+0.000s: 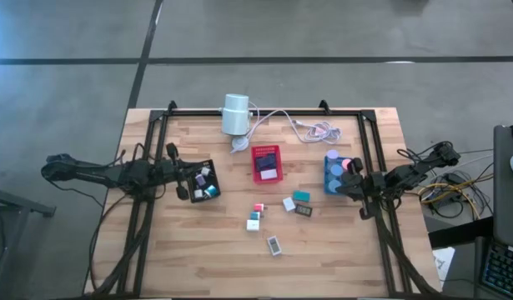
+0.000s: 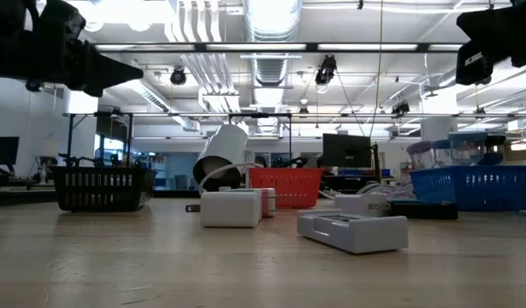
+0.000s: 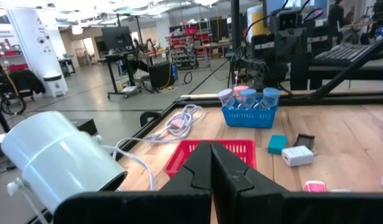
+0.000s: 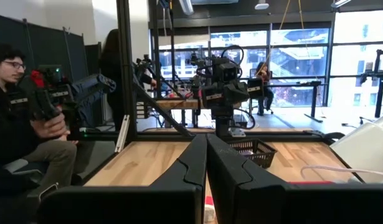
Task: Pick & Place Office items
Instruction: Put the black digital clock into the red basket
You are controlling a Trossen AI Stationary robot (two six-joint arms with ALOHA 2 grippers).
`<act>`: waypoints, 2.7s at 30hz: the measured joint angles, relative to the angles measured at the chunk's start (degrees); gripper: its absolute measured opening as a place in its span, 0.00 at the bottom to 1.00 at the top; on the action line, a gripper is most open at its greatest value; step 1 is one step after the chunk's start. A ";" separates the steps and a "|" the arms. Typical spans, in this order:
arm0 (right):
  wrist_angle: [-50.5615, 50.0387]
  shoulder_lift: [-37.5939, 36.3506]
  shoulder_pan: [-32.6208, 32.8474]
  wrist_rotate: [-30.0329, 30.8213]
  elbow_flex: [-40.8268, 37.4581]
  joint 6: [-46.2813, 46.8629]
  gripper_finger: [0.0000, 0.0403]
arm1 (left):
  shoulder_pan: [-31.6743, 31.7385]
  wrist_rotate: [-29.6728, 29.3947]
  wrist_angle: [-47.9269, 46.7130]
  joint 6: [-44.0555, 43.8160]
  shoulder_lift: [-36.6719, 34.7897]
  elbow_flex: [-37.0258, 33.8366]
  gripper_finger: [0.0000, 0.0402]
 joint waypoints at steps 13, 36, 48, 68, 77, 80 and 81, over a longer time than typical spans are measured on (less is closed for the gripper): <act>-0.16 0.02 -0.02 4.29 0.00 -0.05 0.02 | 0.00 1.50 8.32 3.89 0.16 0.00 0.00; 2.82 23.23 0.04 17.04 10.68 9.85 0.02 | 0.09 -1.53 3.14 3.50 0.37 6.97 0.00; -44.67 52.86 0.26 15.51 41.23 40.78 0.02 | 0.09 -1.53 2.30 7.12 0.37 6.70 0.00; -67.30 82.64 -6.37 -5.84 63.99 46.81 0.33 | 0.07 -0.24 2.29 8.17 0.50 6.86 0.00; -65.24 88.43 -6.43 -4.34 61.86 46.18 0.58 | 0.07 -0.21 1.30 7.47 0.61 6.71 0.00; -64.46 90.48 -6.43 -4.48 61.26 46.02 0.62 | 0.07 0.00 0.96 7.32 0.66 6.69 0.00; -64.47 91.13 -6.48 -4.48 61.24 46.00 0.63 | 0.07 0.00 0.98 7.32 0.68 6.69 0.00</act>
